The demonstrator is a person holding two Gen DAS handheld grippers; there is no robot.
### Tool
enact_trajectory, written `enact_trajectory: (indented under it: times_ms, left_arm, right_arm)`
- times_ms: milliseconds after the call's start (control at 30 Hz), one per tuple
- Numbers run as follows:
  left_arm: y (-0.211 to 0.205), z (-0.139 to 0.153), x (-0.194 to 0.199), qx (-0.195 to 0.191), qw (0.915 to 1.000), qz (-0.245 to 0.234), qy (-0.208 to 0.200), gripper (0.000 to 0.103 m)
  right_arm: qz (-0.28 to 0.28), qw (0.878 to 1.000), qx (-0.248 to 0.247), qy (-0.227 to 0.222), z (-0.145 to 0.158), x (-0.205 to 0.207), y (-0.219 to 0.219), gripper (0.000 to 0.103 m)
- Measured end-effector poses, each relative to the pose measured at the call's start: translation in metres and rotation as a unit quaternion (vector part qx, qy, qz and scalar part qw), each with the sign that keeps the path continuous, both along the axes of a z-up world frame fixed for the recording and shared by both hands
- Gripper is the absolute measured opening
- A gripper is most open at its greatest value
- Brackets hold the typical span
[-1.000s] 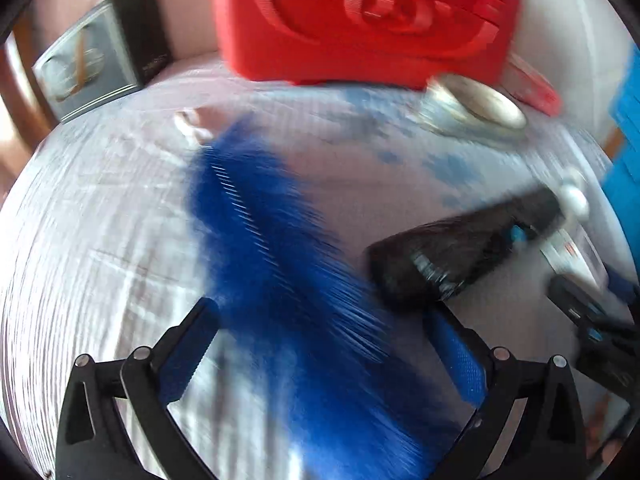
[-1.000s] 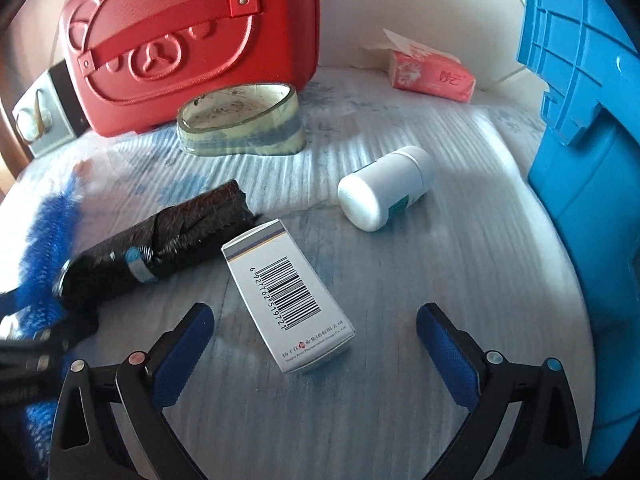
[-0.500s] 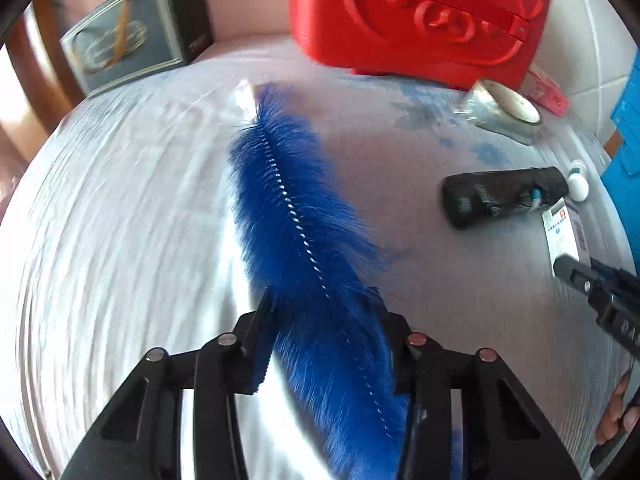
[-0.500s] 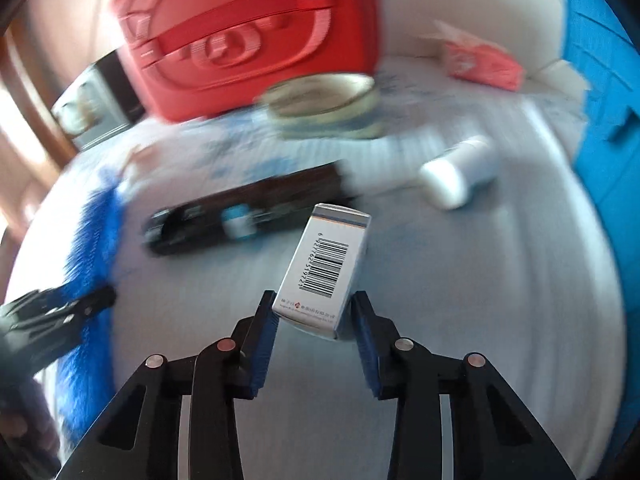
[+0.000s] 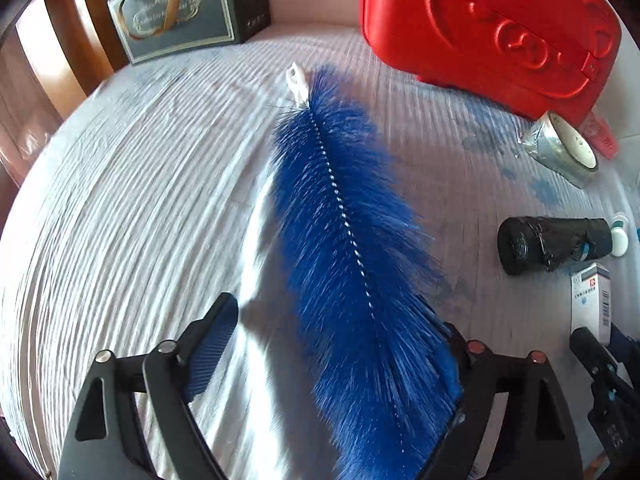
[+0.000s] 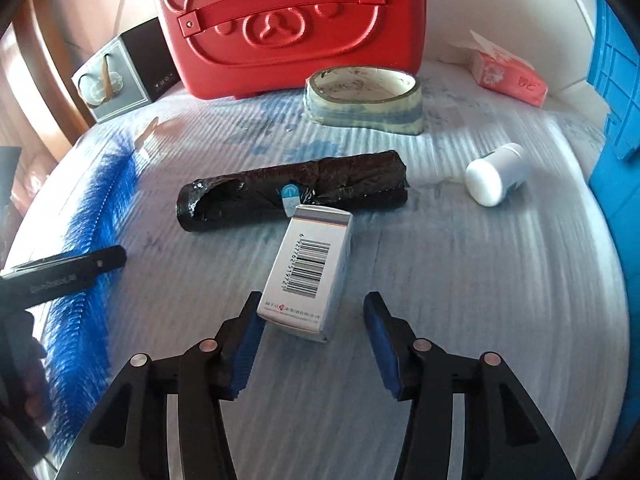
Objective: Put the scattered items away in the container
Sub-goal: 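Reach the left gripper to the blue brush while the right reaches the white medicine box, then lift the blue brush with the left gripper while the right lifts the white medicine box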
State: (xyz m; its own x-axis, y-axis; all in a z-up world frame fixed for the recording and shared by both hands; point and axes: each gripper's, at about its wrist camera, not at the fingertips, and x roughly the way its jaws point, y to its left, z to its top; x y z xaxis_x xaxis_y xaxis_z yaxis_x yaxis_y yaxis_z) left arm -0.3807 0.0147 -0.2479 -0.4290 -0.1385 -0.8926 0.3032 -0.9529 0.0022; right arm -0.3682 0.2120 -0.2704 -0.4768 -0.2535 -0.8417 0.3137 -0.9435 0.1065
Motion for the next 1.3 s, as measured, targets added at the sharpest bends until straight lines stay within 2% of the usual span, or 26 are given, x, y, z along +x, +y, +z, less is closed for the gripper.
enact_trajectory:
  times_ms: [100,200,233,267,300,333,400,433,667,833,1067,1300]
  left_arm:
    - [0.000,-0.001,-0.008,0.002,0.9999,-0.001,0.013,0.086]
    - [0.000,-0.001,-0.012,0.005,0.9998,0.007,0.018,0.085]
    - [0.000,-0.001,-0.012,0.006,0.9998,0.006,0.020,0.076]
    - [0.002,0.001,-0.012,0.005,0.9997,0.000,0.024,0.057]
    - [0.004,0.004,-0.011,0.004,0.9996,-0.008,0.026,0.048]
    - [0.007,0.004,-0.010,0.005,0.9995,-0.017,0.026,0.029]
    - [0.012,0.005,-0.006,-0.003,0.9992,-0.034,0.021,0.024]
    - [0.013,0.006,-0.002,-0.006,0.9991,-0.038,0.020,0.022]
    - [0.013,0.039,0.048,0.003,0.9972,-0.062,0.041,0.018]
    - [0.010,0.063,0.091,0.004,0.9971,-0.058,0.049,0.018]
    - [0.011,0.121,0.147,-0.003,0.9932,-0.058,0.101,0.018]
    - [0.020,0.175,0.194,-0.002,0.9840,-0.085,0.156,0.018]
  right_arm:
    - [-0.001,1.000,0.008,0.009,-0.001,-0.001,-0.003,0.053]
    - [-0.003,0.999,0.024,0.024,-0.003,-0.002,-0.008,0.070]
    - [-0.004,0.999,0.027,0.028,-0.004,-0.003,-0.009,0.072]
    - [-0.003,0.999,0.029,0.035,-0.005,-0.003,-0.010,0.072]
    - [-0.004,0.999,0.034,0.041,-0.005,-0.003,-0.011,0.071]
    - [-0.005,0.998,0.044,0.045,-0.005,-0.004,-0.013,0.063]
    - [0.002,0.998,0.053,0.045,-0.003,-0.005,-0.017,0.036]
    - [0.002,0.997,0.057,0.043,-0.001,-0.005,-0.019,0.029]
    - [0.023,0.998,0.037,0.047,0.026,0.025,-0.026,0.029]
    - [0.045,0.997,0.018,0.063,0.056,0.057,-0.034,0.029]
    - [0.066,0.993,0.001,0.102,0.107,0.109,-0.040,0.029]
    - [0.054,0.988,0.009,0.147,0.160,0.160,-0.032,0.029]
